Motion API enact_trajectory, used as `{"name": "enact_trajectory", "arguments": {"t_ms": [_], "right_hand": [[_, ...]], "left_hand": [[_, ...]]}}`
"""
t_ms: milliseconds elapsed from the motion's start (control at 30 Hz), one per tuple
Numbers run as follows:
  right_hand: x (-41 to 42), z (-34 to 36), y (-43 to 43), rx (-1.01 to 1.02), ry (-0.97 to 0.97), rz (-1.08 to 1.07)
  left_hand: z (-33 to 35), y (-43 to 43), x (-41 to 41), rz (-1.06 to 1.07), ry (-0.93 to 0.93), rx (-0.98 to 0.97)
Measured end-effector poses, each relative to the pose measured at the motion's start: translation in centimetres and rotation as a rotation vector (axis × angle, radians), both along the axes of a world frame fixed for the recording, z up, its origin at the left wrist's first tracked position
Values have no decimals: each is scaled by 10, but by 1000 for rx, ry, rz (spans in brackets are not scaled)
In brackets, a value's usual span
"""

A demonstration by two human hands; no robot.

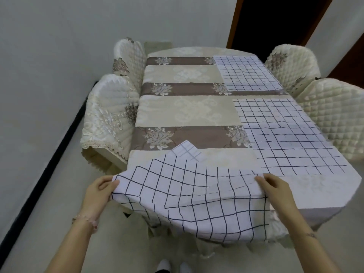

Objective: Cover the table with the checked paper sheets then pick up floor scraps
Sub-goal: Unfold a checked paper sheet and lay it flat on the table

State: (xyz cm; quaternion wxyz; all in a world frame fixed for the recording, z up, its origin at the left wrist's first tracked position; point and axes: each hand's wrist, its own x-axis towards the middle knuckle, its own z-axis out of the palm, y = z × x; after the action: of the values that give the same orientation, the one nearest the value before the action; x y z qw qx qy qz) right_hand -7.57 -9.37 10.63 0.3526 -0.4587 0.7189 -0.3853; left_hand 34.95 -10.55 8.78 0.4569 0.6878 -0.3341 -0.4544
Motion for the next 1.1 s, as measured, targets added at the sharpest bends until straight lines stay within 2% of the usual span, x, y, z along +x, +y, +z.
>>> {"name": "enact_trajectory", "arguments": {"t_ms": [100, 300, 567, 733, 833, 967, 1100], "right_hand": [[28, 15, -10, -68, -34, 72], [115, 16, -32, -106, -64, 386], [262, -14, -40, -12, -85, 709], [356, -51, -42, 82, 8, 789], [413, -61, -45, 157, -17, 804], [483, -61, -60, 251, -46, 795], [540, -48, -88, 225, -77, 726]], "left_hand": [[10, 31, 16, 151, 0, -76], [3, 117, 73, 549, -37, -144], [-31, 228, 149, 872, -38, -62], [-62, 258, 207, 912, -51, 42], [-68, 259, 252, 902, -60, 100], [-62, 242, 323, 863, -48, 104], [-45, 201, 394, 838, -20, 77]]}}
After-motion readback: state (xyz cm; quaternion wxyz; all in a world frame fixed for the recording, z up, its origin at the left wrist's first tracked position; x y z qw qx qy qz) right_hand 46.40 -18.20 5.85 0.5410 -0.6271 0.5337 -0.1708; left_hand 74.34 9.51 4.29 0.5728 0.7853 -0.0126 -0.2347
